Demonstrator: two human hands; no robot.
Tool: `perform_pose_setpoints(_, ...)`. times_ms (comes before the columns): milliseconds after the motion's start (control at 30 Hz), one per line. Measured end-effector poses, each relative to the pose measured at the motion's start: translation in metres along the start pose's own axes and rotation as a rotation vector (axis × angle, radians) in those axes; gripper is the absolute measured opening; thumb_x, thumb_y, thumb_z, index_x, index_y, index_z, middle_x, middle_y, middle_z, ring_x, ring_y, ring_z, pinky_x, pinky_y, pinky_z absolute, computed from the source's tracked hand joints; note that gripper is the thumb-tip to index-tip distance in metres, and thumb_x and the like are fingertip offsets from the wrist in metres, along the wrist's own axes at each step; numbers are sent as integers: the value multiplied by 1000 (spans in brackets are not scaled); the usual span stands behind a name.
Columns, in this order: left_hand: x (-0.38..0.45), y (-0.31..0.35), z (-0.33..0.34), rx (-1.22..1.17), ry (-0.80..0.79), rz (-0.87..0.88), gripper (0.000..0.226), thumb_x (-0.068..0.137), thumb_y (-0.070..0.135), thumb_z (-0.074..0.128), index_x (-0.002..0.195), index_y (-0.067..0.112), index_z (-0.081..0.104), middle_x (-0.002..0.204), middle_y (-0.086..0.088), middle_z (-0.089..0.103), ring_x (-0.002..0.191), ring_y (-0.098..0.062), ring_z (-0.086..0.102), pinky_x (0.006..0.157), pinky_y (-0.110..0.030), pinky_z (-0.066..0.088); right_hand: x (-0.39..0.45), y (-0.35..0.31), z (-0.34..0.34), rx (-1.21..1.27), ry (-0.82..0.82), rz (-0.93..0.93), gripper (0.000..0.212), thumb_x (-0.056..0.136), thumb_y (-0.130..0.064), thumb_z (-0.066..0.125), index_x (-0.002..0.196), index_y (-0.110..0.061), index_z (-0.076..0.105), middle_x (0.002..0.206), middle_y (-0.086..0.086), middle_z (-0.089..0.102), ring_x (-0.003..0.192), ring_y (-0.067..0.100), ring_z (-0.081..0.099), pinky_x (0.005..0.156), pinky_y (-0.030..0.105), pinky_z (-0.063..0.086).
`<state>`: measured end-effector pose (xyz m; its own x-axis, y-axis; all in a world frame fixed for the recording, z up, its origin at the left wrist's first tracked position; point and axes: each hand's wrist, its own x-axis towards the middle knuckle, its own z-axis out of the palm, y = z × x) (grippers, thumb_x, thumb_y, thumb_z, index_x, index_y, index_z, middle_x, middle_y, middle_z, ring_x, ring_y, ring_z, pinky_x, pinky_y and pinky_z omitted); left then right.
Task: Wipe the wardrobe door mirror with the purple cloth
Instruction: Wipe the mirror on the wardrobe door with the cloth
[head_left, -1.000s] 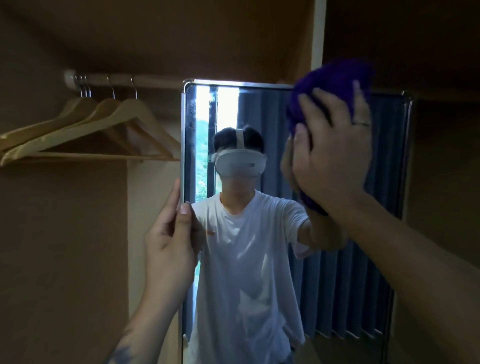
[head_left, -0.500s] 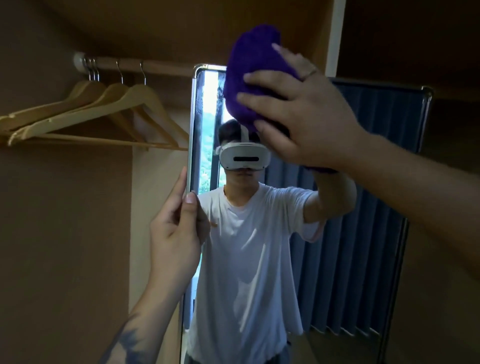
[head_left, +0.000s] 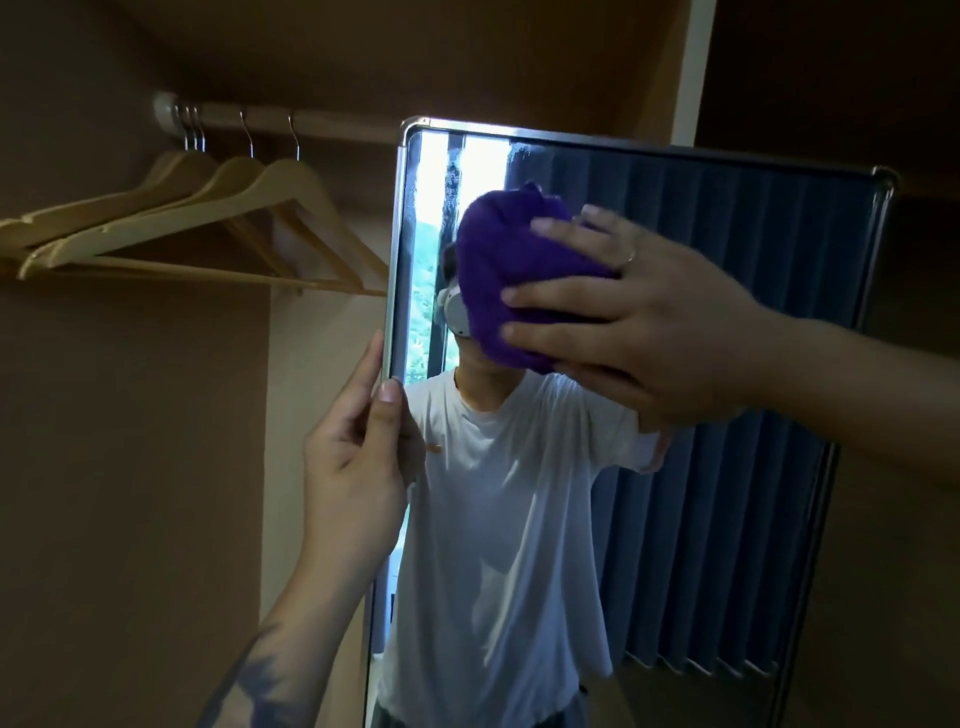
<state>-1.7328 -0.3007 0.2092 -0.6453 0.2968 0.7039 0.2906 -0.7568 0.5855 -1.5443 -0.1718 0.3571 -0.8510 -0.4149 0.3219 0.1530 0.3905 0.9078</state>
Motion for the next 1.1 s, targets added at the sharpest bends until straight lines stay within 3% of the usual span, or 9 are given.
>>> perform_pose_setpoints(67, 1, -1, -2, -7, 3, -13, 44, 106, 11, 48, 149, 20, 49, 60, 25, 56, 58, 11, 53, 59, -2, 42, -15, 22, -3, -33, 14, 19, 44, 105, -37, 47, 146, -22, 54, 154, 10, 50, 152, 46, 26, 122, 65, 22)
perform_pose_setpoints(200, 0, 1, -2, 15, -8, -13, 44, 107, 12, 48, 150, 21, 48, 59, 25, 56, 57, 12, 52, 58, -1, 42, -48, 33, 2, -76, 78, 287, 47, 107, -39, 44, 148, -16, 55, 155, 16, 48, 151, 50, 26, 119, 69, 22)
perform_pose_setpoints(367, -5, 6, 4, 54, 3, 8, 44, 108, 9, 45, 151, 16, 45, 54, 27, 56, 52, 14, 53, 55, 1, 40, -73, 36, -2, -111, -30, 84, 46, 107, -36, 46, 148, -16, 50, 153, 18, 49, 149, 50, 31, 117, 72, 26)
perform_pose_setpoints(500, -8, 11, 6, 47, 15, 24, 44, 108, 7, 44, 151, 15, 46, 67, 8, 47, 48, 9, 49, 53, 0, 39, -96, 34, 3, -121, 12, 363, 51, 109, -38, 40, 154, -14, 43, 157, 21, 45, 147, 49, 36, 117, 71, 23)
perform_pose_setpoints(700, -9, 16, 8, 70, 14, 18, 45, 108, 8, 43, 152, 15, 44, 75, 3, 46, 49, 10, 48, 52, -1, 39, -115, 33, -2, -126, -81, 147, 48, 108, -37, 45, 149, -14, 51, 154, 20, 48, 146, 53, 34, 114, 73, 29)
perform_pose_setpoints(800, -11, 18, 9, 69, 16, 24, 45, 108, 7, 43, 152, 15, 44, 85, 1, 46, 49, 10, 49, 52, 0, 39, -112, 30, -4, -115, 29, 414, 49, 108, -36, 42, 150, -11, 51, 155, 21, 47, 143, 50, 41, 117, 69, 27)
perform_pose_setpoints(900, -11, 17, 9, 80, 10, 32, 45, 108, 6, 42, 152, 13, 43, 78, 6, 43, 49, 11, 50, 53, 0, 39, -113, -3, 14, -90, 81, 578, 51, 108, -39, 41, 153, -15, 47, 155, 19, 47, 142, 50, 42, 118, 68, 25)
perform_pose_setpoints(1033, -10, 11, 9, 99, 24, 35, 44, 108, 5, 43, 151, 11, 44, 61, 25, 49, 52, 14, 52, 55, 2, 39, -117, 7, 8, -85, -49, 117, 45, 109, -40, 43, 147, -16, 50, 152, 19, 50, 145, 53, 35, 119, 70, 25)
perform_pose_setpoints(1100, -10, 11, 9, 95, 30, 38, 44, 108, 6, 43, 151, 13, 44, 57, 27, 52, 54, 16, 53, 57, 3, 39, -112, 29, -1, -139, -60, 125, 46, 109, -39, 41, 147, -15, 50, 152, 20, 50, 145, 51, 37, 119, 68, 25)
